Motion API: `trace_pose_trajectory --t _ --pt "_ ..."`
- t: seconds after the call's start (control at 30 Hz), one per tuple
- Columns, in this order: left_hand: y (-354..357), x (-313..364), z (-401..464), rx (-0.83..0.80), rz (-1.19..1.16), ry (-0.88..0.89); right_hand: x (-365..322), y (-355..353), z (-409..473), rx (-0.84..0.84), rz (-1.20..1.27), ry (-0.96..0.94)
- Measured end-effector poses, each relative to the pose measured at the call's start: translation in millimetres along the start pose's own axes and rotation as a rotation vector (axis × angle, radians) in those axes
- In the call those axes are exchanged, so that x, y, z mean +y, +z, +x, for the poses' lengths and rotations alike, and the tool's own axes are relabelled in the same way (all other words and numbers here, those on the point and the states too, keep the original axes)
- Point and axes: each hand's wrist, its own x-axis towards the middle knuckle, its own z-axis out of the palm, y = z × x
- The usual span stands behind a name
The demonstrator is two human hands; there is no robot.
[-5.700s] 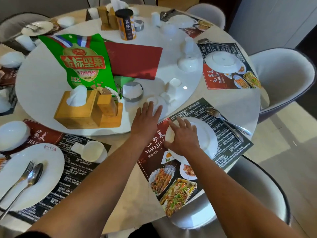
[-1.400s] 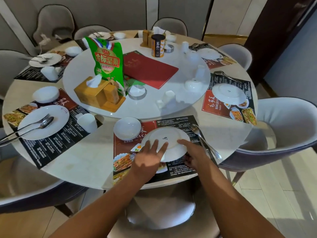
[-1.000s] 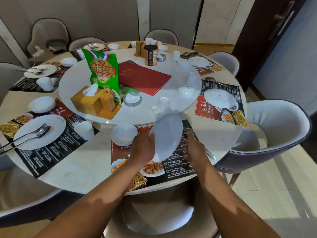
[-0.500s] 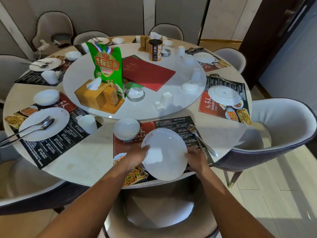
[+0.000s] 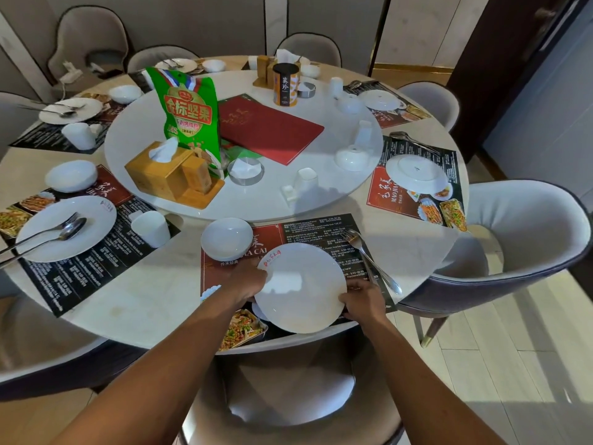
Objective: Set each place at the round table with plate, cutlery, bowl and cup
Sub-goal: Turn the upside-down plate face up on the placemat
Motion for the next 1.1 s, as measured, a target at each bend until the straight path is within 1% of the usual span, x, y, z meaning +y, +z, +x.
trace_pose_trajectory --t 0.13,0.27,0.37,0.47,0.5,0.53,0.6,0.63,0.7,0.8,0.87,0.93,1.0,1.1 --pt "1 2 6 0.017 0.008 0.019 3 0 6 -0.008 -0.01 0.021" --pt "1 -5 13 0.093 0.023 0.054 2 -1 13 -0.029 -0.013 0.053" --pt "1 -14 9 0.178 0.084 0.102 -2 1 17 -0.007 -0.049 0.007" --pt "5 -23 -8 0.288 0.099 0.094 -5 7 20 0.043 -0.128 -0.07" --pt "8 -27 -11 0.294 0.116 0.072 -5 9 21 0.059 -0.163 -0.09" --pt "11 -30 -16 0.288 0.117 0.008 -4 11 22 0.075 -0.196 -0.103" --pt "18 -35 -24 0.242 0.009 -0.124 -4 12 20 0.092 -0.215 -0.115" --pt "22 -38 -24 0.223 -0.033 -0.149 -4 12 19 0.1 -0.207 -0.114" --pt "23 -39 -23 0.218 -0.043 -0.127 -2 12 16 0.106 -0.19 -0.112" --pt "18 -33 -21 0.194 -0.064 -0.014 3 11 8 0.088 -0.137 -0.066" --pt "14 -28 -18 0.212 -0.081 0.025 10 11 6 0.063 -0.105 -0.038" --pt "11 -23 -19 0.246 -0.117 0.029 14 9 3 0.048 -0.112 -0.041" --pt "13 -23 -20 0.226 -0.114 0.027 13 8 2 0.07 -0.131 -0.064" --pt "21 -28 -24 0.223 -0.175 -0.045 11 8 4 0.074 -0.123 -0.089"
